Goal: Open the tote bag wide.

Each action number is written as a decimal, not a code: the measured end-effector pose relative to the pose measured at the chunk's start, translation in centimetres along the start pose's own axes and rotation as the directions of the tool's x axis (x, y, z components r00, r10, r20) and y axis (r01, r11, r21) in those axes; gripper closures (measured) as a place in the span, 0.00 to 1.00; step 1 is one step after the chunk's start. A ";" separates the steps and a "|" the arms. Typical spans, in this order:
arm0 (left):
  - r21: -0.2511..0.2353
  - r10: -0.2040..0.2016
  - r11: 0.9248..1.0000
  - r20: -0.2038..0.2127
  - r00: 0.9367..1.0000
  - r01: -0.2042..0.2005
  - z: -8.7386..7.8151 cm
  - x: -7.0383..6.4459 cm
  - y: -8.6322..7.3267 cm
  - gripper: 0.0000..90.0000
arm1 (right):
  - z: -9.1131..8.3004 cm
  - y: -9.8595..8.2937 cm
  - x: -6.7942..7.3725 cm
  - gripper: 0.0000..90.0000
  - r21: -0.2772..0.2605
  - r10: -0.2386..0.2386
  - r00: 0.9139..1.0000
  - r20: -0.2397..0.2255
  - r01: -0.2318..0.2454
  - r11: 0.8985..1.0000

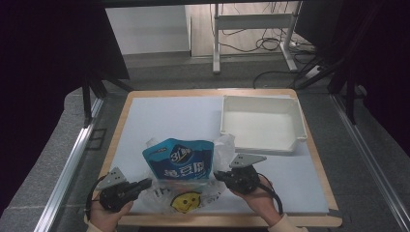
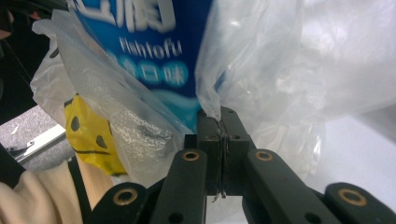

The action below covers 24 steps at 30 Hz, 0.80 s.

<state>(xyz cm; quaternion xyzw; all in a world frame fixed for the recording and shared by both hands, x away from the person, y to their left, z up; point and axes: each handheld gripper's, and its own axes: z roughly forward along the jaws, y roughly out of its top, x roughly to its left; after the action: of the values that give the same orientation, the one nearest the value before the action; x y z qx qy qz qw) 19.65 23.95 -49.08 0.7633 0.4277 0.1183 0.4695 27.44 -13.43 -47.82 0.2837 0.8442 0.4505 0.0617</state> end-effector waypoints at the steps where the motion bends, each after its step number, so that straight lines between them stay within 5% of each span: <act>1: 0.012 -0.002 1.000 0.000 1.000 0.002 0.2 0.0 -0.2 1.00 | 0.1 -0.5 -0.1 0.98 0.012 0.010 1.000 -0.002 -0.010 1.000; 17: 0.151 -0.008 0.989 0.001 1.000 0.008 2.8 0.0 -1.9 1.00 | 2.7 -2.6 -0.8 0.98 0.129 0.046 0.999 0.014 -0.047 0.990; 24: 0.169 -0.011 0.985 0.005 1.000 0.010 3.4 0.0 -2.1 1.00 | 3.1 -2.7 -0.7 0.98 0.157 0.039 0.999 0.023 -0.043 0.987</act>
<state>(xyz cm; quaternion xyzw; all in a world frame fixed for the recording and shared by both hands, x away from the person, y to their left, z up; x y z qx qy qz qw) 20.51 22.30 -52.60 0.7985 0.4389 0.0767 0.4049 27.97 -12.76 -51.88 0.3094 0.8705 0.3809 0.0381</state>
